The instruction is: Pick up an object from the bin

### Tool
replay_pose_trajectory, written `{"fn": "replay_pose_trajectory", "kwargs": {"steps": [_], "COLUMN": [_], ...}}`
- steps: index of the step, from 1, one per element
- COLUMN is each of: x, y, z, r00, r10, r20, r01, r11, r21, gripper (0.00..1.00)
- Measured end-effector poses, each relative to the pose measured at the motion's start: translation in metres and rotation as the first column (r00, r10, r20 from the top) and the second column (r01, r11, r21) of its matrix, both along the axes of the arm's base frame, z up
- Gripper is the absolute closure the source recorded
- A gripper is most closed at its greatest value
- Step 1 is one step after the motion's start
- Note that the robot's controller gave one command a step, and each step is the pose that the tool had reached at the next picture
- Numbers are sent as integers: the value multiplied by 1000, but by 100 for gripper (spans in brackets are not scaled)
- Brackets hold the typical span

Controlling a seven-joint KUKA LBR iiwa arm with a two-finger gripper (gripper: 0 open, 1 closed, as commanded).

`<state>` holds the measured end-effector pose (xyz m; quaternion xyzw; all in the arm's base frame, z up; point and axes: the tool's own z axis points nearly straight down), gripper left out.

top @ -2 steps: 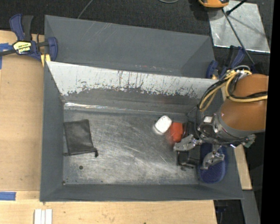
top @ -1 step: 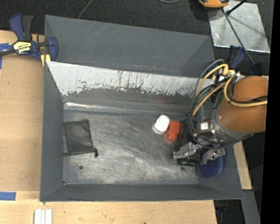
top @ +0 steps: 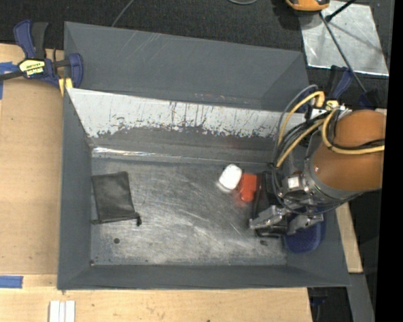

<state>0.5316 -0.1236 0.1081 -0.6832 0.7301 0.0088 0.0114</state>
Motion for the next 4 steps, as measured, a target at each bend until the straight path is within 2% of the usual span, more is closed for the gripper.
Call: {"fn": "replay_pose_trajectory", "kwargs": {"steps": [1, 2, 3, 4], "x": [1, 1, 2, 2], "y": [-1, -6, -2, -1], "z": [-2, 0, 17, 65], "r00": [999, 999, 999, 999], "r10": [-41, -46, -42, -43], "r20": [3, 1, -2, -3], "r01": [41, 46, 42, 43], "r11": [999, 999, 999, 999], "r21": [-1, -9, -20, -27], "gripper": [0, 100, 100, 100]}}
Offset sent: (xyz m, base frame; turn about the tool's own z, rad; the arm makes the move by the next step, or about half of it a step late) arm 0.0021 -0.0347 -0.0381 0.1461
